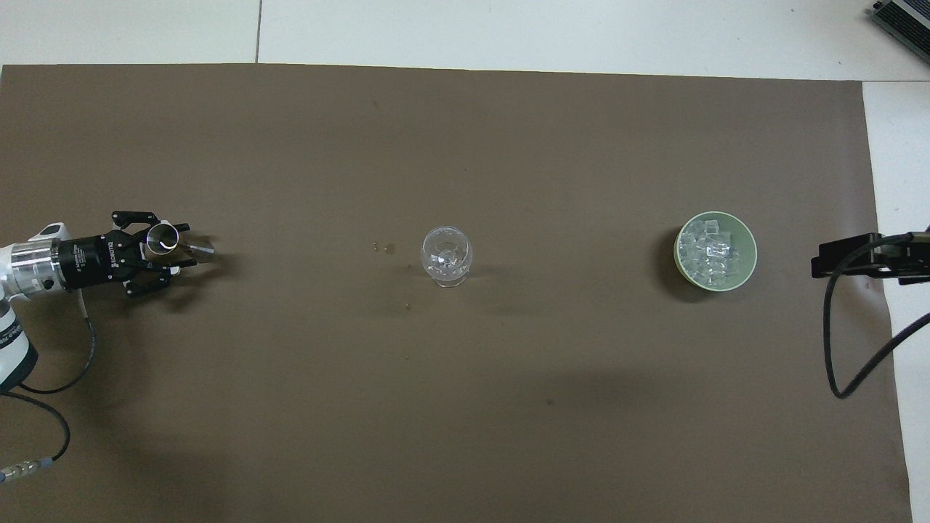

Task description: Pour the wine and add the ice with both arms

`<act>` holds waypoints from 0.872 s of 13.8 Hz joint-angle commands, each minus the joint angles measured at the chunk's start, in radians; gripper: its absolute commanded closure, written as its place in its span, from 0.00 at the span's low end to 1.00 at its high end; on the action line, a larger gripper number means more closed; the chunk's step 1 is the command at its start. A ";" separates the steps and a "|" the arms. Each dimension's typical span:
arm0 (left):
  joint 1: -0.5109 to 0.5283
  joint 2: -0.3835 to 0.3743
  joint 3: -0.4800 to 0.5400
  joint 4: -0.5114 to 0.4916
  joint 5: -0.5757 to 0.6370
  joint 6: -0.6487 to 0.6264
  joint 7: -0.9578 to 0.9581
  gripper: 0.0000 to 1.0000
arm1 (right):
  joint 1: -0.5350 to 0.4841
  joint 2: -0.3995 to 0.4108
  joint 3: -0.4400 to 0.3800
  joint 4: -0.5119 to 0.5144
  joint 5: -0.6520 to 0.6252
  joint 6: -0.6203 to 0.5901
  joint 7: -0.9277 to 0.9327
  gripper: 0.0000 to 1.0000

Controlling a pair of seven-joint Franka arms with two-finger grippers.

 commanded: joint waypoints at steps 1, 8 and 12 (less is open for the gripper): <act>-0.005 0.009 0.007 0.001 -0.014 -0.011 0.017 0.43 | -0.005 -0.025 0.002 -0.028 0.017 0.008 -0.014 0.00; -0.002 0.009 0.007 0.000 -0.010 -0.024 0.018 0.53 | -0.005 -0.025 0.002 -0.028 0.017 0.008 -0.014 0.00; 0.005 0.009 0.009 -0.003 -0.008 -0.038 0.033 0.54 | -0.005 -0.025 0.002 -0.028 0.017 0.008 -0.014 0.00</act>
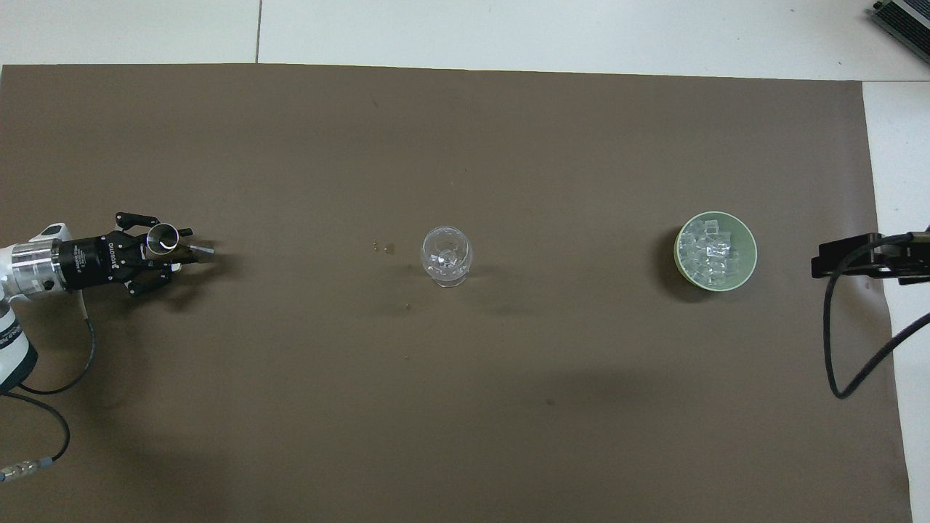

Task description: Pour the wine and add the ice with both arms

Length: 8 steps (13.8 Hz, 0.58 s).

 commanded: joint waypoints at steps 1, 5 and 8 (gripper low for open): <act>0.003 0.008 0.009 -0.002 -0.008 -0.022 0.022 0.54 | -0.005 -0.025 0.002 -0.028 0.017 0.006 -0.014 0.00; 0.006 0.008 0.009 -0.002 -0.008 -0.026 0.027 0.58 | -0.005 -0.025 0.002 -0.028 0.017 0.008 -0.014 0.00; 0.006 0.006 0.009 -0.002 -0.008 -0.030 0.028 0.64 | -0.005 -0.025 0.002 -0.028 0.017 0.008 -0.014 0.00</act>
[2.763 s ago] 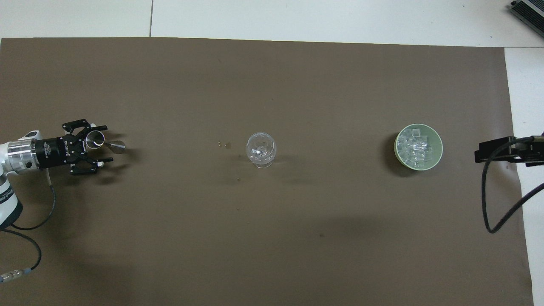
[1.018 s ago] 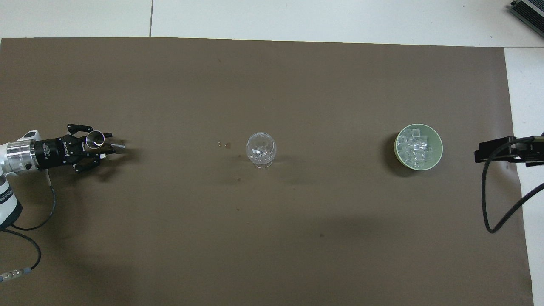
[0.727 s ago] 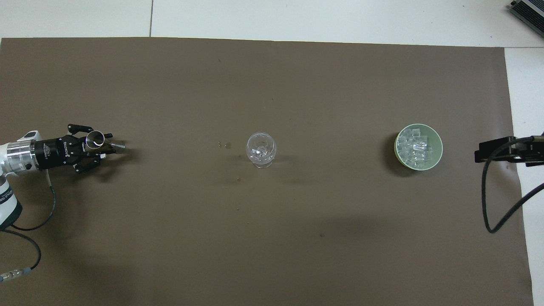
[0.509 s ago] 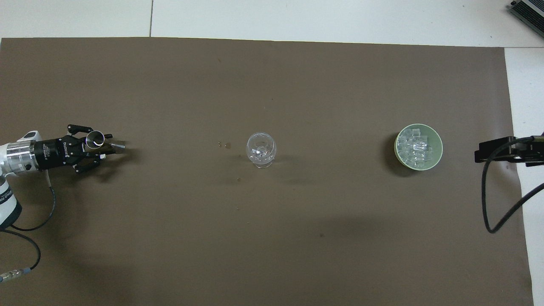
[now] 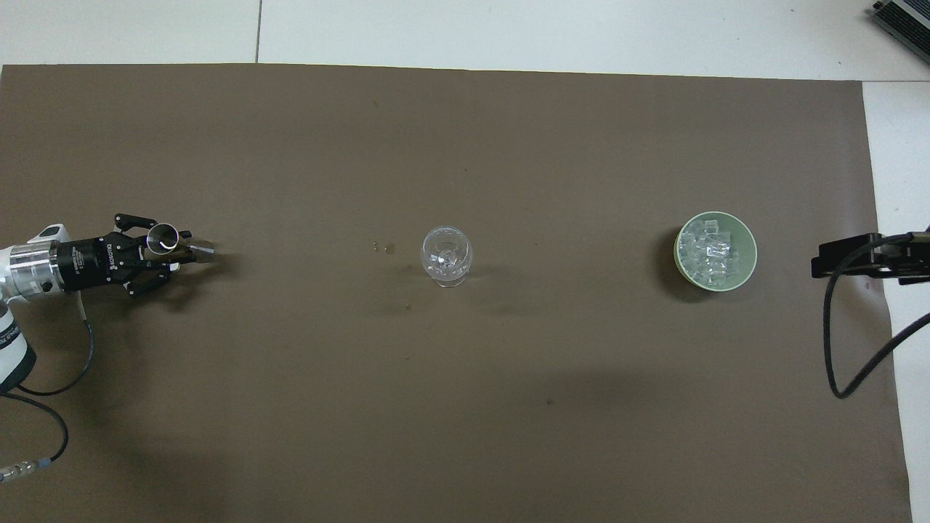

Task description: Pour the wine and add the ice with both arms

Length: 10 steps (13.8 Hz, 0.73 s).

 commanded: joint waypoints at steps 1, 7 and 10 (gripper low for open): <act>0.003 0.006 0.007 -0.002 -0.008 -0.023 0.019 0.66 | -0.005 -0.025 0.002 -0.028 0.017 0.008 -0.014 0.00; 0.006 0.006 0.007 -0.002 -0.008 -0.027 0.019 0.84 | -0.005 -0.025 0.002 -0.028 0.017 0.008 -0.014 0.00; 0.005 0.006 0.007 0.000 -0.008 -0.027 0.017 0.96 | -0.005 -0.025 0.002 -0.028 0.017 0.008 -0.014 0.00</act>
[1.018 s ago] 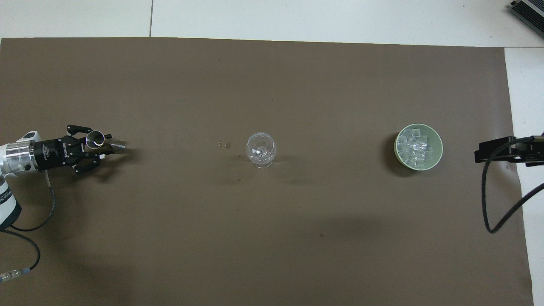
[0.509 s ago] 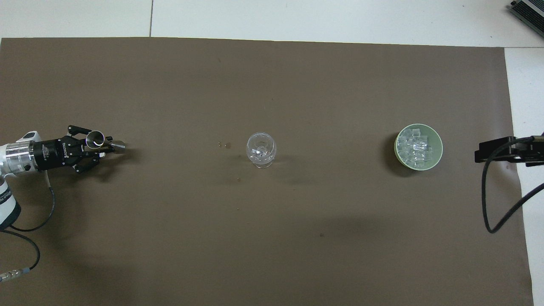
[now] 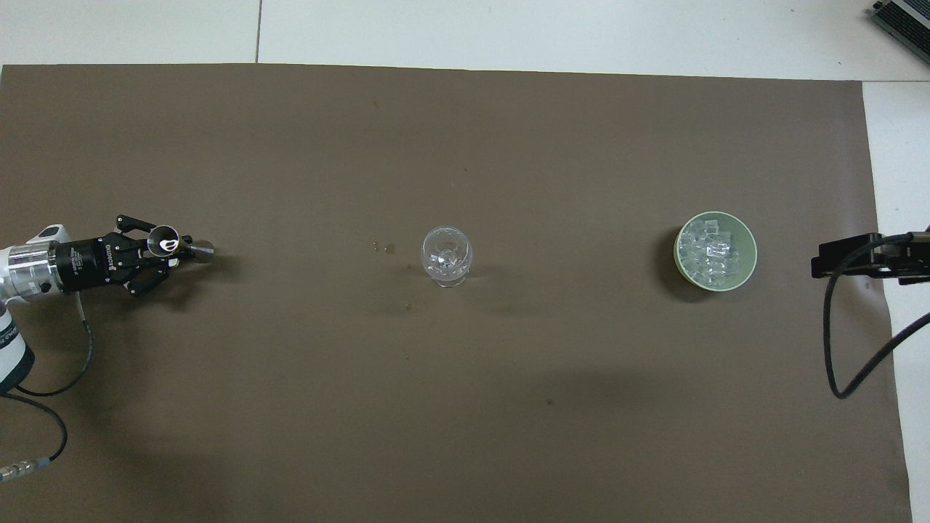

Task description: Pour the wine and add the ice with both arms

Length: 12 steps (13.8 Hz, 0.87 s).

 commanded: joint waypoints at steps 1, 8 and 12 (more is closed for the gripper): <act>0.001 0.006 0.003 0.001 -0.008 -0.014 0.015 0.99 | -0.005 -0.025 0.002 -0.028 0.017 0.008 -0.014 0.00; -0.010 -0.005 0.000 0.022 -0.011 -0.024 -0.032 1.00 | -0.005 -0.025 0.002 -0.028 0.017 0.008 -0.014 0.00; -0.016 -0.011 -0.032 0.040 -0.016 -0.012 -0.035 1.00 | -0.005 -0.025 0.002 -0.028 0.017 0.008 -0.014 0.00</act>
